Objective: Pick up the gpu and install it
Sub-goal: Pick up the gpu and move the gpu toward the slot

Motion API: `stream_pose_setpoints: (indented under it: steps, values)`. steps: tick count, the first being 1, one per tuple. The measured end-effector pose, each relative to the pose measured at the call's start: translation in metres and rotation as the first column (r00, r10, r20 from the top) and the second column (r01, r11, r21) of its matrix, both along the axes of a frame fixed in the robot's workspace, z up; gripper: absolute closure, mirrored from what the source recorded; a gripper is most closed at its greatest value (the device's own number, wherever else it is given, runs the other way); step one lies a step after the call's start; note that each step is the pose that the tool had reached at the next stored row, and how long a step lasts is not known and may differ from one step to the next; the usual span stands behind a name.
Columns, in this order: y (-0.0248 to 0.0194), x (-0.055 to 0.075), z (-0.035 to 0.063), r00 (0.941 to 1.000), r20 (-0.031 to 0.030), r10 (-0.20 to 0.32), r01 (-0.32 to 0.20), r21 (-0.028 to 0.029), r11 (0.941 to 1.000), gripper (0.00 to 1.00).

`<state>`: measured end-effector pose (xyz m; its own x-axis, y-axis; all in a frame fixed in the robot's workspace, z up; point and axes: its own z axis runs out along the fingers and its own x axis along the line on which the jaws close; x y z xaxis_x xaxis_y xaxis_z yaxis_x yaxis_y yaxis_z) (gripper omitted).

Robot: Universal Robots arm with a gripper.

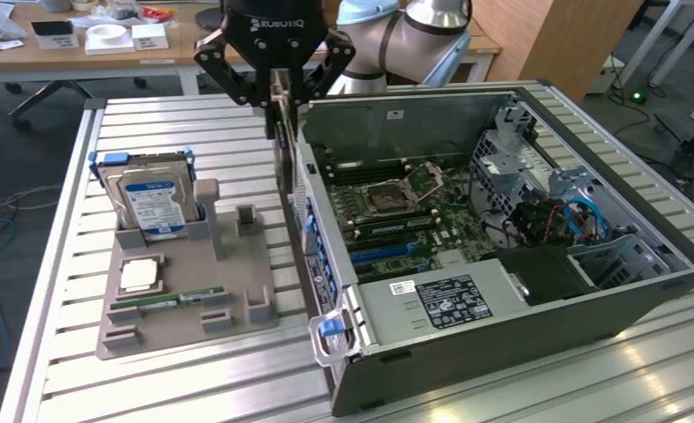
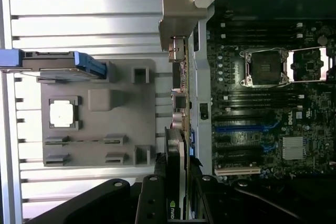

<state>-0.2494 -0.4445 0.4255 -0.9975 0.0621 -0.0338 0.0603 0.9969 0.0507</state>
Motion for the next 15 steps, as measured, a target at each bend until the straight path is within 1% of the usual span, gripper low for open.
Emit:
stream_pose_setpoints:
  steps: [3, 8, 15]
  values:
    - [0.0, 0.012, 0.0001, 1.0, -0.0002, 0.0, 0.0, 0.0046, 1.0, 0.73]
    - [0.0, 0.034, 0.0, 1.0, 0.0, 0.0, 0.0, 0.0139, 0.9999, 0.73]
    - [0.0, 0.061, 0.0, 1.0, -0.0001, 0.0, 0.0, 0.0237, 0.9997, 0.73]
